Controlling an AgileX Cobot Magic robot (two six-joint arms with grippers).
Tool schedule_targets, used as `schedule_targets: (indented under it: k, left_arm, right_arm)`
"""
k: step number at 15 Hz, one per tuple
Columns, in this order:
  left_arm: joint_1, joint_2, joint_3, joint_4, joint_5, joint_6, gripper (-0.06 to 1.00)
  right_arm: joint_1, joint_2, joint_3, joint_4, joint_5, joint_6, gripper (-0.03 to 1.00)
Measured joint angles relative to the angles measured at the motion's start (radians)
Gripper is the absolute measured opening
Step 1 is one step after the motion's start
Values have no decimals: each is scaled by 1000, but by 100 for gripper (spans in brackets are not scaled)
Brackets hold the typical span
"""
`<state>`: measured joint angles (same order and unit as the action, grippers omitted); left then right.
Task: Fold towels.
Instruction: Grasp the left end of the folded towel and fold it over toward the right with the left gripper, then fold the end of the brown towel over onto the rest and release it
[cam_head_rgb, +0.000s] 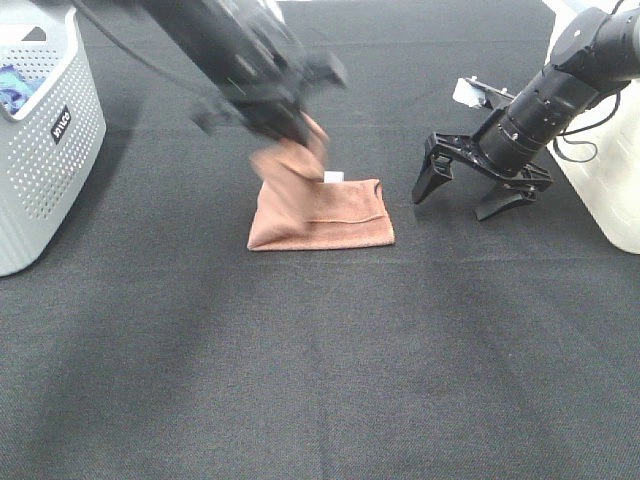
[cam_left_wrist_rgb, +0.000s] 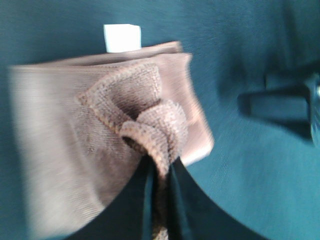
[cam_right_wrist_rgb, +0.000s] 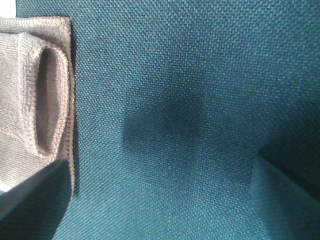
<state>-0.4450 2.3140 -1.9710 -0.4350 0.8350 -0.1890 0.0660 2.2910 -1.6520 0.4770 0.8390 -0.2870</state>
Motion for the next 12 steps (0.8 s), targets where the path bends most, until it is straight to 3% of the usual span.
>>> schedule_targets:
  k: [1,2,3,6,7,10,12]
  left_arm:
    - [-9,28,0,-9,-24,-21,6]
    - [-16,62,0,-41,-54,-49,15]
    - [-16,62,0,-41,-54,-49,15]
    - [-16,91,0,-162,-143,-57,46]
    - [-16,91,0,-210,-181,-57,52]
    - [-16,91,0,-358,-254,38,56]
    - [-10,81,0,-354,-253,132,56]
  right_arm:
    - [0,0,0,0,0,2,92]
    - [0,0,0,2,0,3,92]
    - [0,0,0,2,0,3,92]
    - [0,0,0,7,2,14,92]
    - [0,0,0,7,2,17,92]
    - [0,0,0,34,25,17,92]
    - [0,-9,0,68,50,1,92]
